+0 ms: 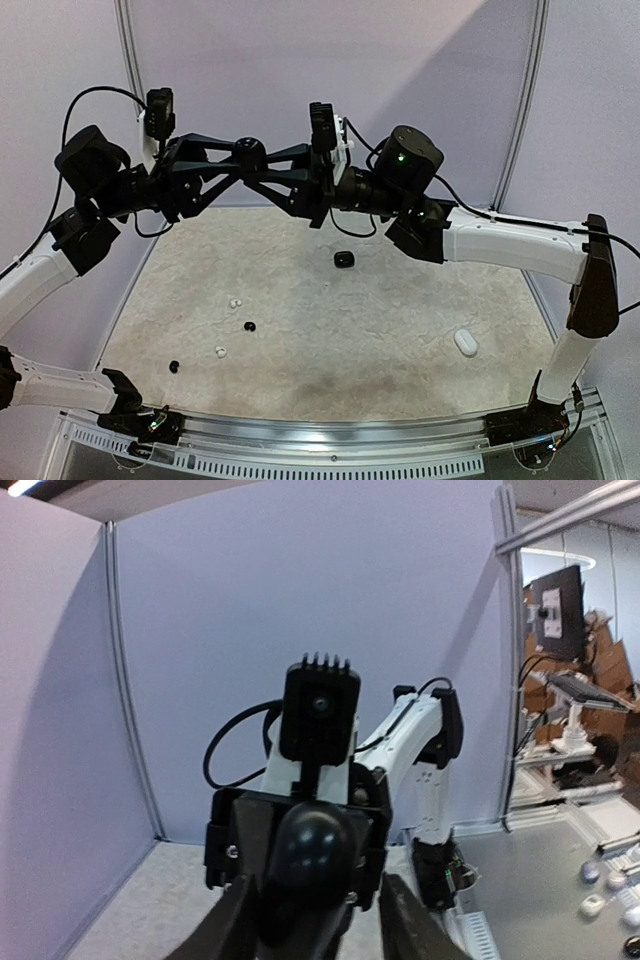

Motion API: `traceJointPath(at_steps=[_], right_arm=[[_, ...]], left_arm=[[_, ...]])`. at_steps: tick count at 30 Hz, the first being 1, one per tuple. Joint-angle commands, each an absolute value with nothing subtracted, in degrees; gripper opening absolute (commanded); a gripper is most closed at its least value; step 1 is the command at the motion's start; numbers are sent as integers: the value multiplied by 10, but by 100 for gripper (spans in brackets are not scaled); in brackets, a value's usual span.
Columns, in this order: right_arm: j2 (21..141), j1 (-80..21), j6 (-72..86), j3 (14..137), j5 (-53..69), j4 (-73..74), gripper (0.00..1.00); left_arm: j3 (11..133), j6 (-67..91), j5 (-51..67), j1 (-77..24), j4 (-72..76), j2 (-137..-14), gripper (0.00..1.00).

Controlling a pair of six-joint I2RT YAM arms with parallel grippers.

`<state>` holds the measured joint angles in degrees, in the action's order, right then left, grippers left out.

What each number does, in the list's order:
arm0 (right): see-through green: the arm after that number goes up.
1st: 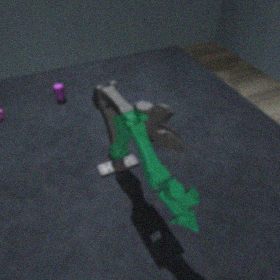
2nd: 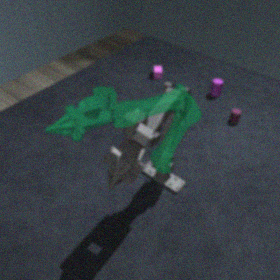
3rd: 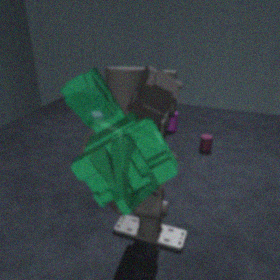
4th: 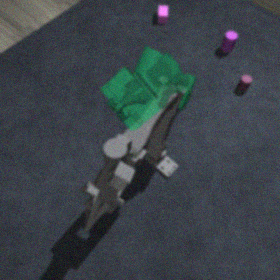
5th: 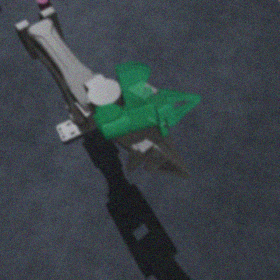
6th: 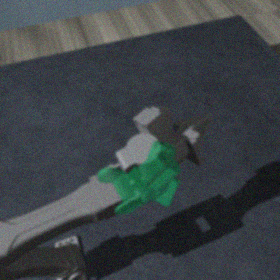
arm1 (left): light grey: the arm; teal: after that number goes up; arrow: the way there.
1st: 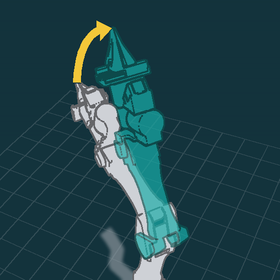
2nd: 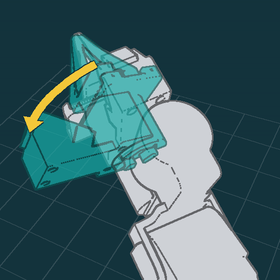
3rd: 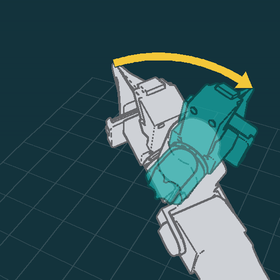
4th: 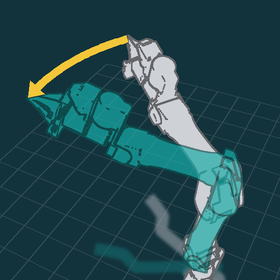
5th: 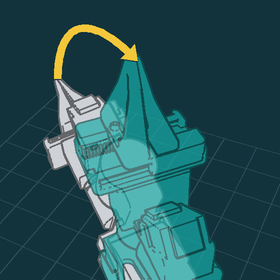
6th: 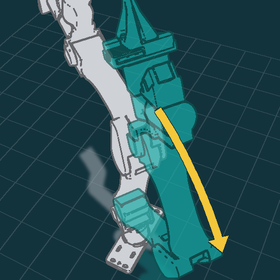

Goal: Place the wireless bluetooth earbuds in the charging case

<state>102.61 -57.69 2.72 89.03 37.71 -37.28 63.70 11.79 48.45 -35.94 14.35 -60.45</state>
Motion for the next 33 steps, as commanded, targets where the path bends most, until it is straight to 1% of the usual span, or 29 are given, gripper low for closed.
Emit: traceJointPath(at_steps=[1,3,6,8,9,10,13,15,16,17,20,23,25,27,29,33], right_arm=[[1039,-577,28,912,380,-362,0],[1040,-577,26,911,380,-358,0],[1040,-577,24,911,378,-352,0],[1040,-577,23,910,371,-344,1],[1038,-577,22,910,365,-331,13],[1035,-577,19,909,358,-313,27],[1013,-576,-36,909,343,-207,60],[993,-576,-86,916,320,-111,80],[979,-576,-113,921,308,-59,86],[970,-575,-146,927,296,-14,87],[948,-575,-202,962,284,143,87],[959,-575,-229,1012,288,238,82],[967,-575,-223,1018,289,237,77],[973,-576,-218,1020,292,227,67],[980,-577,-215,1027,288,223,60],[1000,-583,-223,1046,290,235,54]], left_arm=[[647,117,483,-373,147,-615,31],[646,116,483,-374,146,-615,21],[646,113,483,-374,142,-614,0],[647,106,483,-374,131,-613,0],[647,100,479,-374,120,-611,0],[648,90,474,-374,104,-608,0],[653,25,444,-374,23,-597,0],[656,-45,424,-373,-62,-588,0],[656,-89,418,-373,-99,-585,0],[654,-141,413,-373,-136,-580,0],[656,-225,378,-374,-219,-582,0],[661,-279,353,-378,-255,-582,0],[665,-296,336,-381,-263,-583,0],[671,-304,328,-383,-273,-586,0],[673,-306,327,-385,-280,-586,0],[673,-305,327,-387,-281,-585,0]])
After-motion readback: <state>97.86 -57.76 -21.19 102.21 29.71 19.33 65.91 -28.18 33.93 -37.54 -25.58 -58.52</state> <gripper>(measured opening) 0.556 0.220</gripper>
